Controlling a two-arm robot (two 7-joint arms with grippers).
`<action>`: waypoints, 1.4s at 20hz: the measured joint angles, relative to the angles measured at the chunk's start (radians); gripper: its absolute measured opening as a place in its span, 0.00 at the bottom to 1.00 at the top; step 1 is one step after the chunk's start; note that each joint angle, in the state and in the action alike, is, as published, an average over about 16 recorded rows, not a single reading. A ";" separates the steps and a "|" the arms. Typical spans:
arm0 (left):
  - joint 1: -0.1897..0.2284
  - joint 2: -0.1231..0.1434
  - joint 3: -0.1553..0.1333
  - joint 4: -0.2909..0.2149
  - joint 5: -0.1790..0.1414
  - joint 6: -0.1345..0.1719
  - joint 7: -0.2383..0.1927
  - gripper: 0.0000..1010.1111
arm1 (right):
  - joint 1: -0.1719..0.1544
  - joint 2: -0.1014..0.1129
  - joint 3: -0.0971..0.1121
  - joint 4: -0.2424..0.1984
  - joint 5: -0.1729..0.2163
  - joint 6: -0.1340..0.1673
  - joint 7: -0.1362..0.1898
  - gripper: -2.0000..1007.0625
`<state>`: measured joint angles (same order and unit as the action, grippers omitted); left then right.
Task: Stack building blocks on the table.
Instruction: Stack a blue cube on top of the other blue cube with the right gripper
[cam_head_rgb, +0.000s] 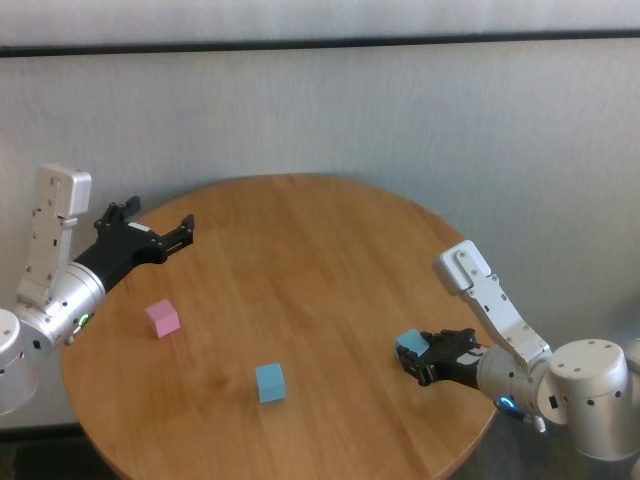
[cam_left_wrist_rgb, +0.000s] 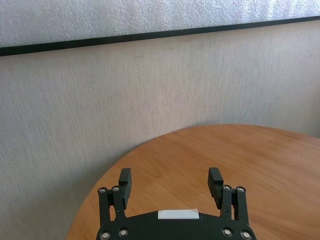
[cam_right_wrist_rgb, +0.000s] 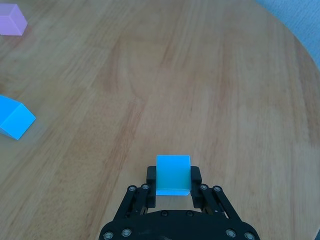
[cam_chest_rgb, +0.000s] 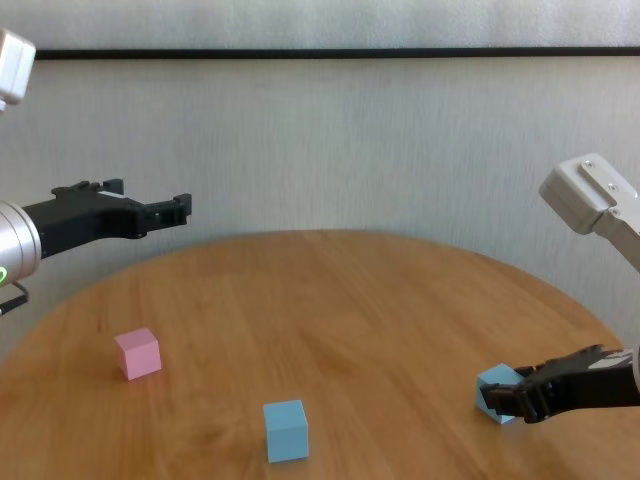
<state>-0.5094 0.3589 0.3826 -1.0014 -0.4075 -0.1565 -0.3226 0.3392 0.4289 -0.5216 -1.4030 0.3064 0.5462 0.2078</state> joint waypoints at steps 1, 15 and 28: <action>0.000 0.000 0.000 0.000 0.000 0.000 0.000 0.99 | -0.001 0.001 -0.001 -0.002 -0.003 -0.004 0.002 0.39; 0.000 0.000 0.000 0.000 0.000 0.000 0.000 0.99 | 0.027 0.041 -0.062 -0.018 -0.089 -0.218 0.161 0.37; 0.000 0.000 0.000 0.000 0.000 0.000 0.000 0.99 | 0.143 0.012 -0.160 0.082 -0.139 -0.416 0.419 0.37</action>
<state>-0.5094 0.3589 0.3826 -1.0013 -0.4076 -0.1565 -0.3226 0.4818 0.4404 -0.6820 -1.3205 0.1673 0.1298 0.6268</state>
